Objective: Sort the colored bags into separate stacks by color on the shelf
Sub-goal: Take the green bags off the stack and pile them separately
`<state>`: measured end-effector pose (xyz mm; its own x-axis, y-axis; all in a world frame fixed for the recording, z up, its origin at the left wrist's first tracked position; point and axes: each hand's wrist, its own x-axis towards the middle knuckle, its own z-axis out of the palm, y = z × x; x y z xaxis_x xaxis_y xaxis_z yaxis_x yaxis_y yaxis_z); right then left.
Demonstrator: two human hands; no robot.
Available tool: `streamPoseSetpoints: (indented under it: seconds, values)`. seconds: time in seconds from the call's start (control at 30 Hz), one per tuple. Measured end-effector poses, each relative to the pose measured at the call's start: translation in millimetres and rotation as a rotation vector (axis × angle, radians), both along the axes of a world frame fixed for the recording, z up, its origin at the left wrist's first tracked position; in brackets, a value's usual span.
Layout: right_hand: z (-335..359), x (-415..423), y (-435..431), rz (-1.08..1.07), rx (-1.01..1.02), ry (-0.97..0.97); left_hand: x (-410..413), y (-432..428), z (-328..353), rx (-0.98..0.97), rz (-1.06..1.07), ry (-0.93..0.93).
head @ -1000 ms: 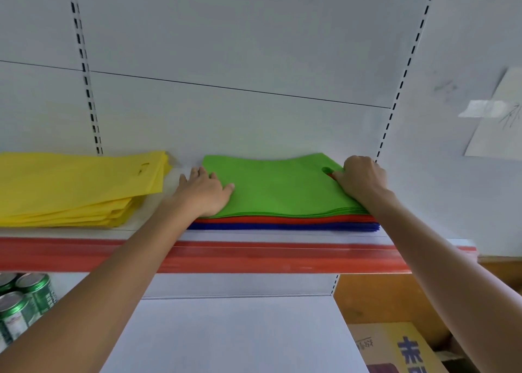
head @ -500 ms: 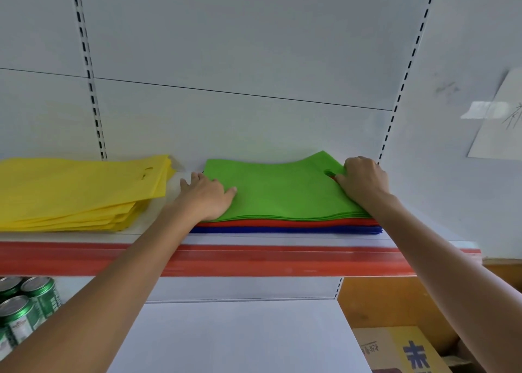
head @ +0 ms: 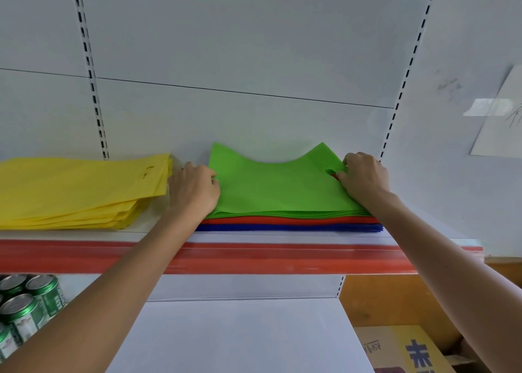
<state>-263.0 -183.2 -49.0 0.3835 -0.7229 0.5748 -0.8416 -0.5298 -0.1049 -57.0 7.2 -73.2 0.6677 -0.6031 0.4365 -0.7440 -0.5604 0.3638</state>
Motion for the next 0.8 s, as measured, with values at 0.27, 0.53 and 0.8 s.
streamPoseSetpoints:
  seconds: [0.27, 0.53, 0.8]
  values:
    - [-1.1, -0.2, -0.1, 0.004, 0.011, -0.014, 0.8, -0.6, 0.0, -0.121, -0.058, -0.044]
    - [-1.0, -1.9, 1.0, 0.068, 0.083, -0.095, -7.6, 2.6, 2.0, -0.036, 0.019, -0.256]
    - [8.4, -3.7, 7.0, 0.045, 0.102, -0.036, -0.6, 0.7, 3.1, -0.030, -0.103, -0.253]
